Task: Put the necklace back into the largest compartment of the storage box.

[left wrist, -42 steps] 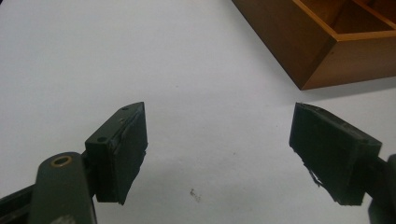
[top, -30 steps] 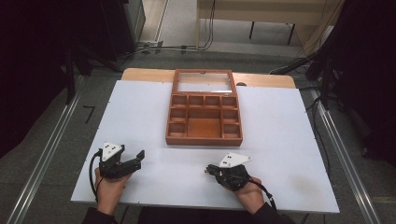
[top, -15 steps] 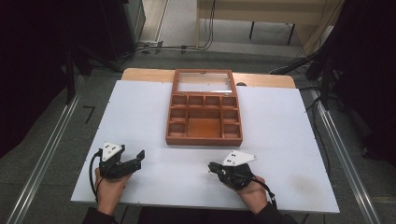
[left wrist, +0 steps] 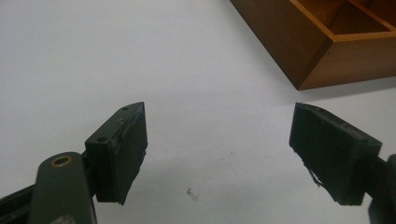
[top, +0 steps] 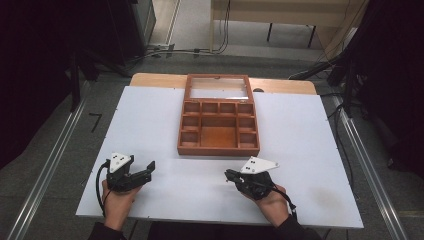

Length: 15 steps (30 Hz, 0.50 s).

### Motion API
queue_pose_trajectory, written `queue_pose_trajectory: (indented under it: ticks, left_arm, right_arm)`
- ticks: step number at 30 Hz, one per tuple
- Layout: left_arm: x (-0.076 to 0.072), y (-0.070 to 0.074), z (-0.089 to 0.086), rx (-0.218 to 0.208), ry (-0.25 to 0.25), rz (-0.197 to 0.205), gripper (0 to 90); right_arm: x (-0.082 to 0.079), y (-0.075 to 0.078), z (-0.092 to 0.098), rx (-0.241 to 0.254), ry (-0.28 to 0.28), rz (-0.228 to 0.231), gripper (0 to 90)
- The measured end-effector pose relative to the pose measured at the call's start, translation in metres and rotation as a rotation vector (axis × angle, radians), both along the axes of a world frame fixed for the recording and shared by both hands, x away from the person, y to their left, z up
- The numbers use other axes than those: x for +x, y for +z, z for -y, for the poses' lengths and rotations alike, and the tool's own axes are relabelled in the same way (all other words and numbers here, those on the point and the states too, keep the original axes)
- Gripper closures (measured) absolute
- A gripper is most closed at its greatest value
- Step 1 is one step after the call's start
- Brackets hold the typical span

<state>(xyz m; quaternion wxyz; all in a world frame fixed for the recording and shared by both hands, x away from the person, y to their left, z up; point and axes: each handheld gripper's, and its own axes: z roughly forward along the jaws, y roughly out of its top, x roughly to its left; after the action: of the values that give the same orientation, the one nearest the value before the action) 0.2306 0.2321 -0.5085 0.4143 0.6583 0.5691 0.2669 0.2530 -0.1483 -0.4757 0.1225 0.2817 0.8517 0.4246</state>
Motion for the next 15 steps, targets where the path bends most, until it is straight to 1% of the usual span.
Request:
queue_pose_trajectory:
  ticks: [9,10,15]
  left_arm:
    - [-0.0001,0.0002,0.0001,0.0,-0.001,-0.001,19.8]
    - [-0.0001,0.0001,0.0001,0.0,-0.001,-0.002,19.8]
    - [-0.0002,0.0003,0.0001,0.0,-0.002,-0.001,19.8]
  right_arm:
    - [0.0044,0.0068,0.0014,0.013,-0.01,0.006,83.3]
    - [0.0055,0.0083,0.0013,0.013,-0.009,0.012,83.2]
    - [0.0076,0.0101,0.0,0.018,-0.01,0.013,83.2]
